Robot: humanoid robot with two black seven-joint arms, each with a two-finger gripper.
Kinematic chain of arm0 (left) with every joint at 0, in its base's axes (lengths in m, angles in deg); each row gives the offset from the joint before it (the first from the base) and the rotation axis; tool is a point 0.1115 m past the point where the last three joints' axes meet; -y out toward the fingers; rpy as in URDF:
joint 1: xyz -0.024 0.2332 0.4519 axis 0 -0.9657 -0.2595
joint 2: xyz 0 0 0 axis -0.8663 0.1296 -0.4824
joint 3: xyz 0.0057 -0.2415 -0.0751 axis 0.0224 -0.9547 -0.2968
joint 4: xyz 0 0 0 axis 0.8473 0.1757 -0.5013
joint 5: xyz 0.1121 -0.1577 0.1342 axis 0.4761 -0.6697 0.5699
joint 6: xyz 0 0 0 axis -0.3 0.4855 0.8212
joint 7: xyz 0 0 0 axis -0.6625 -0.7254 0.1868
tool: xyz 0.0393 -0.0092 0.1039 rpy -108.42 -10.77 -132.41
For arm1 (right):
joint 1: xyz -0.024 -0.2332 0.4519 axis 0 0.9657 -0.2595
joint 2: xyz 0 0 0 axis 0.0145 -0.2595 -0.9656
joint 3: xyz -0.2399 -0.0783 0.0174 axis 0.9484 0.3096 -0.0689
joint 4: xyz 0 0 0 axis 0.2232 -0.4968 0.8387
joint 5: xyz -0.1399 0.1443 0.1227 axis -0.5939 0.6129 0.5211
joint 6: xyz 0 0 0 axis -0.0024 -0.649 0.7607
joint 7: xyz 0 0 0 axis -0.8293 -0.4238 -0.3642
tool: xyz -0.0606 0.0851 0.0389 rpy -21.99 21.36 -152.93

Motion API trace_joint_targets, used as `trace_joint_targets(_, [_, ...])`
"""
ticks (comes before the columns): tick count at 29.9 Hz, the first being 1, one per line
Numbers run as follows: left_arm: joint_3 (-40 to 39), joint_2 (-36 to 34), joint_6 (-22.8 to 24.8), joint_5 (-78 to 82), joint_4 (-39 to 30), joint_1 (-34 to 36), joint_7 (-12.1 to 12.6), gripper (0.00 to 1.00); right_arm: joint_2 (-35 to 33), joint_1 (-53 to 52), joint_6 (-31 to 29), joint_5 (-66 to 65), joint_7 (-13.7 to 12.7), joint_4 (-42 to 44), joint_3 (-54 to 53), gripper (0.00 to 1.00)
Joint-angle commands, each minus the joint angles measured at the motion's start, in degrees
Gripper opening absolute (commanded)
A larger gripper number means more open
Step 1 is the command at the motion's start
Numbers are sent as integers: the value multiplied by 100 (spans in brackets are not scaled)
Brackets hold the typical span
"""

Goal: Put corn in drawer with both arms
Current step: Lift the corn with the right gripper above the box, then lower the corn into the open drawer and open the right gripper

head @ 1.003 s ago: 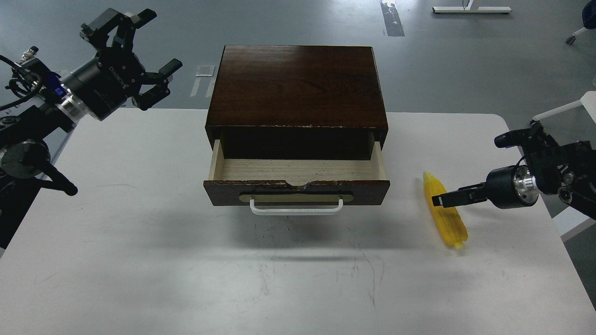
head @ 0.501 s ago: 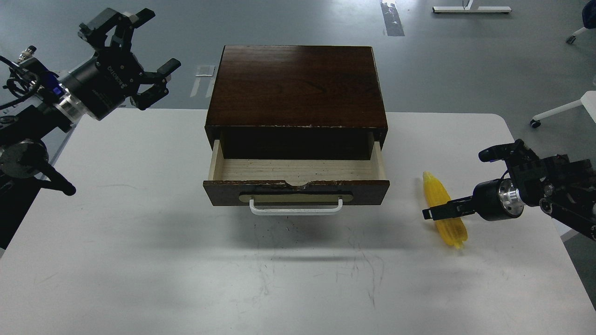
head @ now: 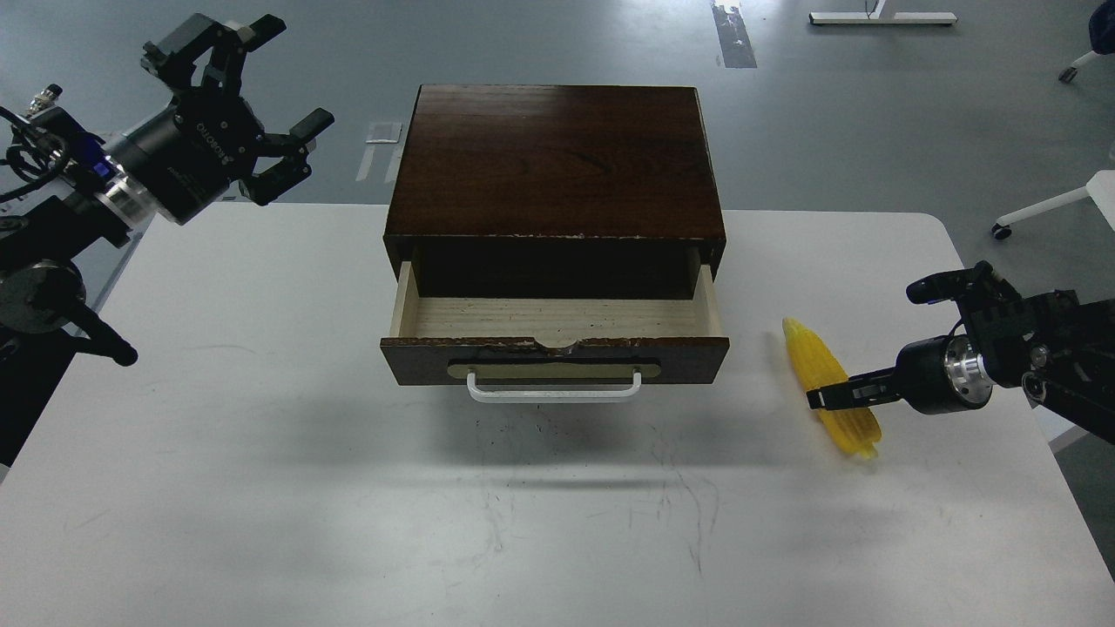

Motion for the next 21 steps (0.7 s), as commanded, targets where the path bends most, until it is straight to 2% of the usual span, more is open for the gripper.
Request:
trace_joint_targets(1, [0, -1, 0, 2, 1, 0, 0, 99, -108, -194, 0, 42, 0, -57, -36, 0])
trace_joint_targets(6, [-9, -1, 0, 2, 1, 9, 0, 98, -363, -1167, 0, 59, 0, -496, -107, 0])
trace_joint_targets(11, [-53, 26, 0, 2, 1, 18, 0, 98, -215, -2320, 0, 60, 0, -602, -107, 1])
trace_joint_targets(16, [-61, 34, 0, -6, 1, 26, 0, 98, 382, -3191, 0, 24, 0, -725, 7, 2])
trace_joint_targets(21, [-61, 8, 0, -6, 1, 26, 0, 98, 1375, -4114, 0, -28, 0, -769, 710, 3])
